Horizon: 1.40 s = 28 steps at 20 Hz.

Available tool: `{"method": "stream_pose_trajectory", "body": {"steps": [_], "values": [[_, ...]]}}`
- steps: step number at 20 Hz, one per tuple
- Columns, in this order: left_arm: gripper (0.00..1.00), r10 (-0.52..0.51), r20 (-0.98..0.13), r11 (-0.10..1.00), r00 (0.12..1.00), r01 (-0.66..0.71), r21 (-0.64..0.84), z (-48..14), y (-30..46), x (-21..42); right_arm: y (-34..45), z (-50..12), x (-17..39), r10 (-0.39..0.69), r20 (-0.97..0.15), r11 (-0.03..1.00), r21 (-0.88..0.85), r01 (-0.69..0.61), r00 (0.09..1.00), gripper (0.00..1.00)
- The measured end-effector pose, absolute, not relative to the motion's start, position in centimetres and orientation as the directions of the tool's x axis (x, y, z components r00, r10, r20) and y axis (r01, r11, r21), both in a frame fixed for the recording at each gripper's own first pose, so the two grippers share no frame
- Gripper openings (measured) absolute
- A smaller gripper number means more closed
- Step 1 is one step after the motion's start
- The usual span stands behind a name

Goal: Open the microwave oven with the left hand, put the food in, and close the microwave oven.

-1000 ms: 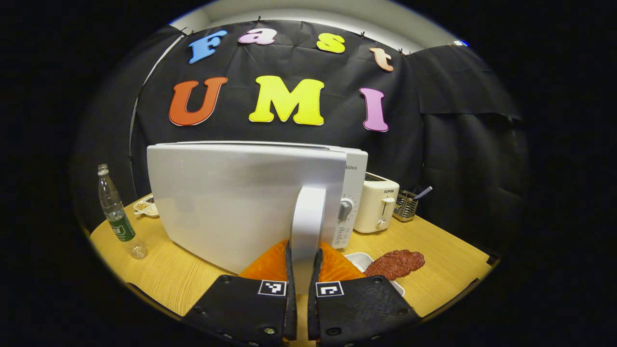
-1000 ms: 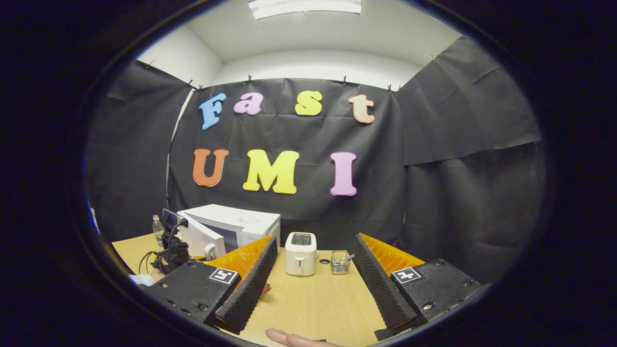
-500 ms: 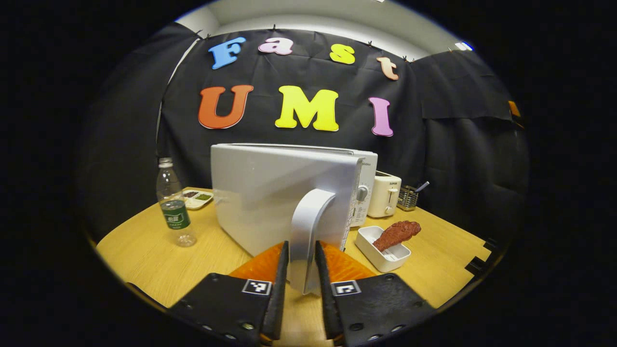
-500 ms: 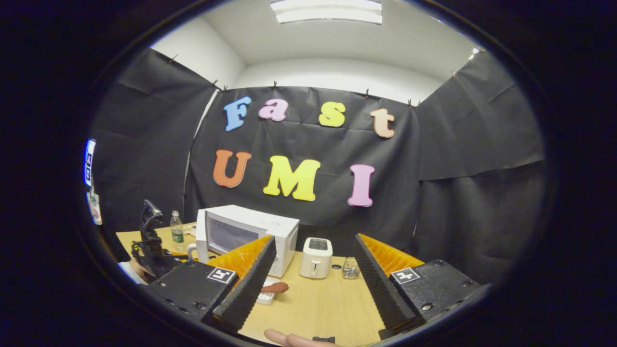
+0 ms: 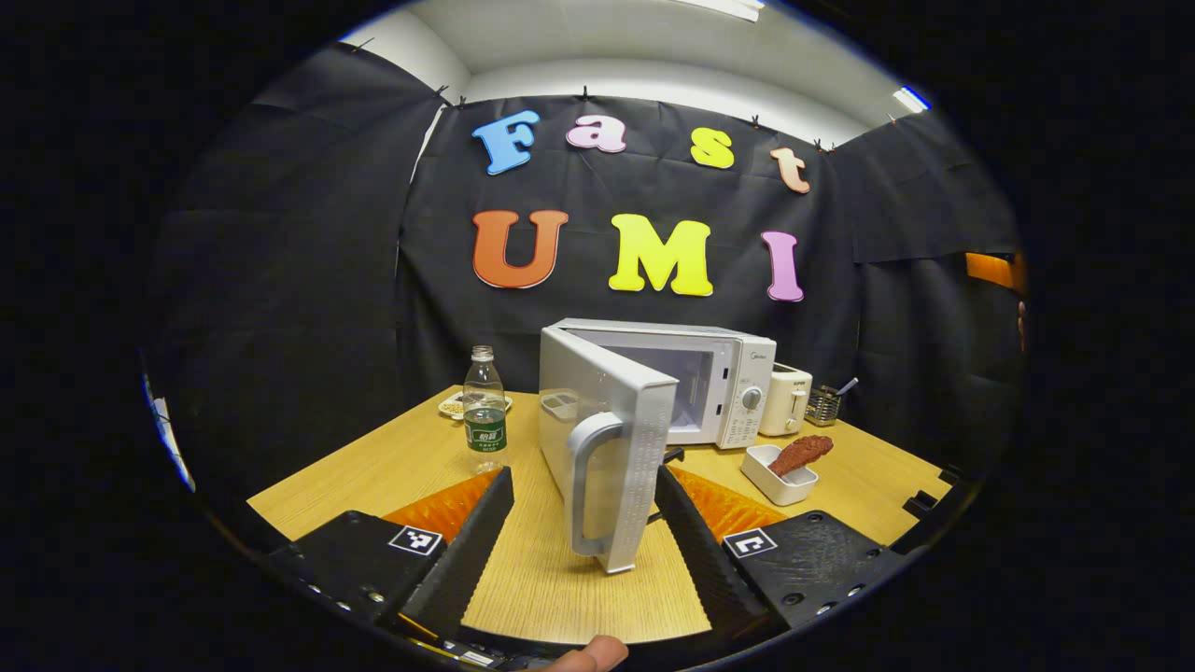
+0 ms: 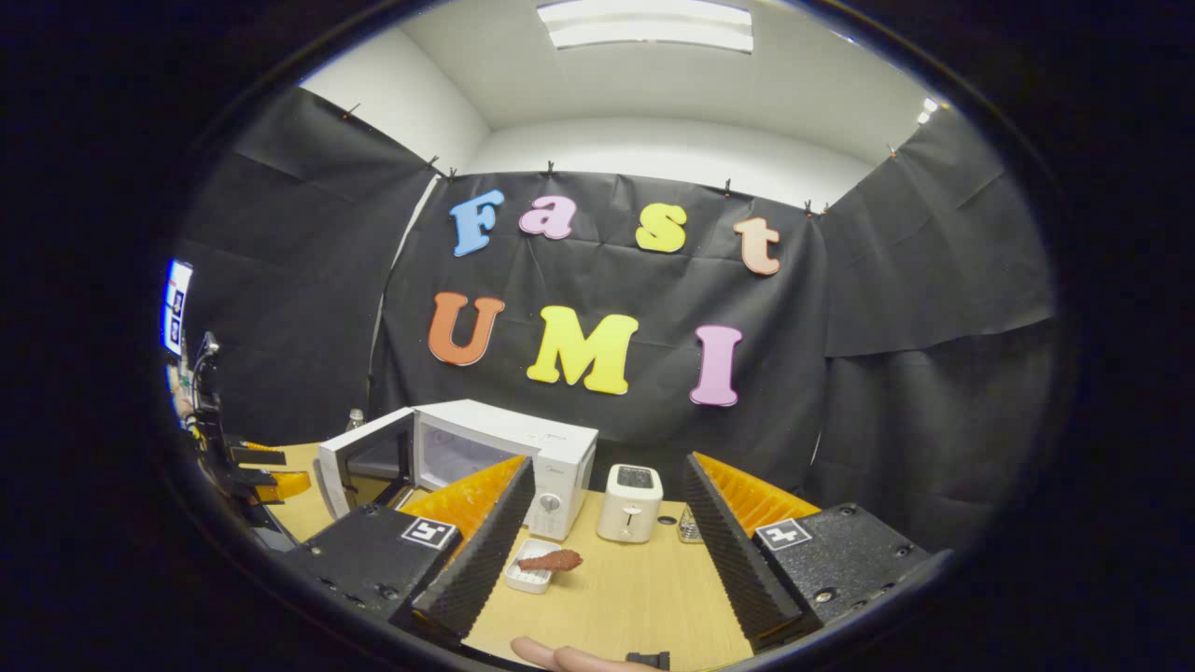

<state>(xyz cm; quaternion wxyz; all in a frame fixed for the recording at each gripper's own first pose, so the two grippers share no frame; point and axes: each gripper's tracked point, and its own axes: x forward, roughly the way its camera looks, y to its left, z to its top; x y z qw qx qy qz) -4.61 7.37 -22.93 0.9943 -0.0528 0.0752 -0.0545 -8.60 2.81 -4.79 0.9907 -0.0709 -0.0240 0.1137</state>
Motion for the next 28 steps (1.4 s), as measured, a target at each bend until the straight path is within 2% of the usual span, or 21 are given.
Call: {"method": "stream_pose_trajectory", "body": {"steps": [5,10,13,14,15,16,17,18,19,20,21,25,27,28], "values": [[0.94,-0.084,-0.168,0.991,0.982,0.064,-0.121,-22.1,7.8,-5.1,2.4,-5.0,-7.7,0.219,0.026,0.966,-0.146,-0.213,0.975,0.95],[0.94,-0.074,-0.155,0.989,0.985,0.053,-0.134,-18.1,6.6,-4.0,1.3,-5.2,-4.1,0.199,0.009,0.97,-0.145,-0.195,0.98,0.95],[0.93,-0.063,-0.099,0.995,0.993,0.055,-0.081,-14.5,5.8,-2.4,1.3,-6.6,-1.1,0.197,-0.032,0.968,-0.15,-0.199,0.98,0.95],[0.93,-0.051,-0.074,0.997,0.996,0.047,-0.055,-13.2,5.9,-1.7,1.3,-7.4,0.0,0.197,-0.055,0.967,-0.153,-0.203,0.979,0.95],[0.93,-0.035,-0.043,0.999,0.998,0.034,-0.03,-11.7,5.8,-1.2,1.3,-8.3,1.0,0.2,-0.081,0.966,-0.152,-0.21,0.976,1.0],[0.93,-0.01,-0.005,1.0,1.0,0.01,-0.009,-10.1,5.9,-0.4,1.5,-9.3,2.1,0.206,-0.108,0.964,-0.147,-0.22,0.973,0.96],[0.93,-0.003,0.018,1.0,1.0,0.003,0.006,-9.0,5.6,0.2,1.6,-10.1,3.0,0.211,-0.136,0.963,-0.139,-0.23,0.968,0.96],[0.93,-0.013,0.028,1.0,1.0,0.013,0.011,-8.1,4.7,0.7,1.7,-11.2,4.2,0.22,-0.166,0.961,-0.131,-0.242,0.961,0.96],[0.93,-0.029,0.025,1.0,0.999,0.029,0.003,-7.4,3.9,1.2,1.9,-12.2,5.1,0.231,-0.196,0.96,-0.117,-0.256,0.953,1.0],[0.93,-0.047,0.025,0.999,0.999,0.047,-0.01,-6.7,3.1,1.7,2.2,-13.3,6.2,0.243,-0.23,0.957,-0.1,-0.271,0.942,0.96],[0.93,-0.059,0.03,0.998,0.998,0.06,-0.013,-5.7,2.5,2.1,2.5,-14.6,7.1,0.258,-0.266,0.954,-0.081,-0.288,0.929,1.0],[0.93,-0.051,0.08,0.999,0.995,0.051,0.008,-2.3,1.0,4.1,3.8,-19.9,10.9,0.314,-0.408,0.942,0.022,-0.335,0.857,1.0],[0.93,-0.068,0.088,0.998,0.994,0.069,-0.006,-1.6,-0.3,4.7,4.6,-23.3,12.2,0.356,-0.491,0.93,0.1,-0.355,0.795,1.0],[0.93,-0.077,0.088,0.997,0.993,0.078,-0.012,-1.6,-0.8,4.9,5.1,-24.8,12.6,0.395,-0.523,0.916,0.162,-0.366,0.756,0.96]]}}
